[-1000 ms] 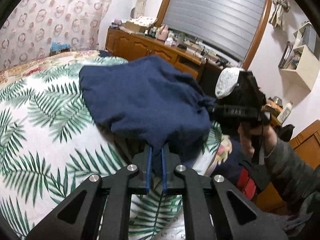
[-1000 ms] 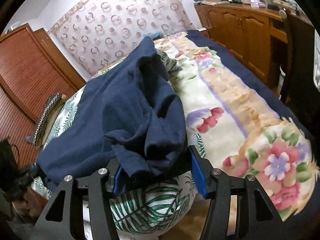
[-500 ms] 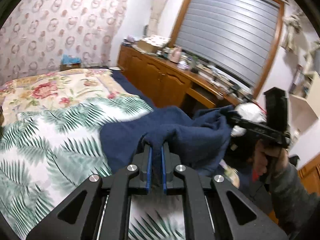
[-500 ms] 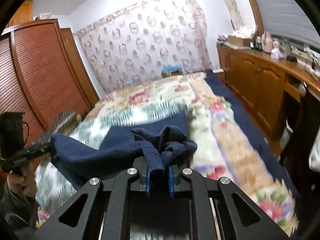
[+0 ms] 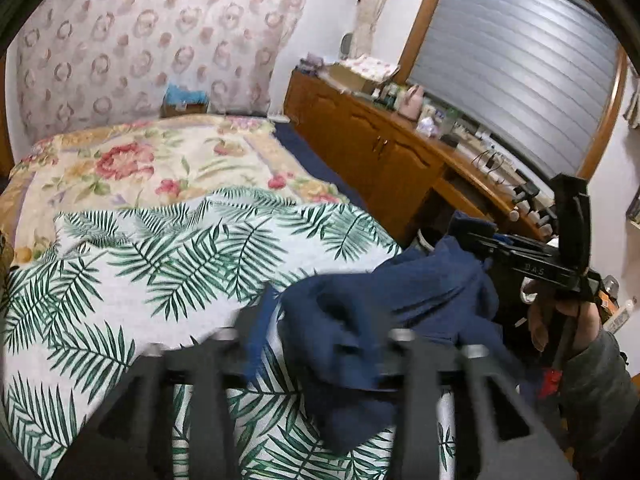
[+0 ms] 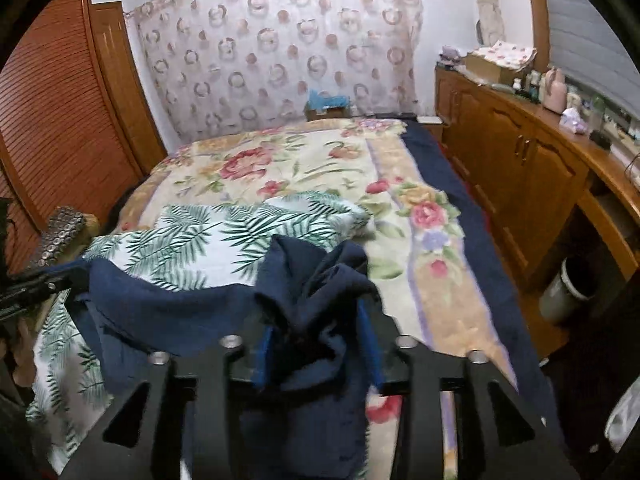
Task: Fold small clothes
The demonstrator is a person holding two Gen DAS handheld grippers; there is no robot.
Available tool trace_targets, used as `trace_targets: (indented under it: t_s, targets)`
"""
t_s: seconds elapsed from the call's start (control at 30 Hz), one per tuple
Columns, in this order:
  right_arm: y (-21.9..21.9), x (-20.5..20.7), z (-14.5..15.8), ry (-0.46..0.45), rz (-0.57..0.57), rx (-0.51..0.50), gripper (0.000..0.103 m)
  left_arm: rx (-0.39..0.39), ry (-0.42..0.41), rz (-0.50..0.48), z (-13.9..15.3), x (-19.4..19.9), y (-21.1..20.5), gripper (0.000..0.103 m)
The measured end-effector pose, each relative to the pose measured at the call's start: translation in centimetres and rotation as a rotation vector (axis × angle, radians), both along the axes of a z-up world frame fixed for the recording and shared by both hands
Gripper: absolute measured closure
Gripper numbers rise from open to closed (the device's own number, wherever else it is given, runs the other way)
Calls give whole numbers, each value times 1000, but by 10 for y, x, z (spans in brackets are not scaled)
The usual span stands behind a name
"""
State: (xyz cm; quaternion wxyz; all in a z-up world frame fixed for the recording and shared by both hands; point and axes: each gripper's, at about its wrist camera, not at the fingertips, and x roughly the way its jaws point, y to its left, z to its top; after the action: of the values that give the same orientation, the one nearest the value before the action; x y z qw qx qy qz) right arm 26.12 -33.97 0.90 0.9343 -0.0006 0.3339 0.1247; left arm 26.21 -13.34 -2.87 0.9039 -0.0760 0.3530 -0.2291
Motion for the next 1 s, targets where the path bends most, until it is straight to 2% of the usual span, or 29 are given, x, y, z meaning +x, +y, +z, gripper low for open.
trace_targets:
  t_s: [0.03, 0.07, 0.1, 0.3, 0.4, 0.6, 0.63, 0.67, 0.83, 1.0]
  targets:
    - [-4, -2, 0, -10, -7, 16, 46, -3, -6, -1, 1, -2, 2, 43]
    - [-4, -8, 3, -19, -15, 25, 45, 2, -16, 2, 3, -6, 4, 32]
    - [-5, -12, 4, -28, -22, 26, 45, 4, -28, 4, 4, -9, 5, 27]
    - [12, -66, 5, -97, -28, -88, 45, 59, -56, -4, 2, -40, 5, 26]
    - [19, -96, 0, -101, -10, -129, 45, 65, -45, -7, -4, -55, 6, 26]
    - [51, -158, -24, -54, 134, -169, 45, 94, -35, -22, -13, -84, 3, 26]
    - [59, -166, -30, -41, 161, -172, 48, 95, -36, -24, -14, -88, 2, 26]
    - [64, -169, -35, -26, 183, -173, 51, 98, -36, -27, -14, -91, 0, 26]
    - [94, -178, -61, 27, 248, -225, 54, 119, -41, -42, -16, -99, -4, 26]
    - [110, -157, -88, 80, 236, -350, 54, 132, -31, -56, -22, -102, -8, 26]
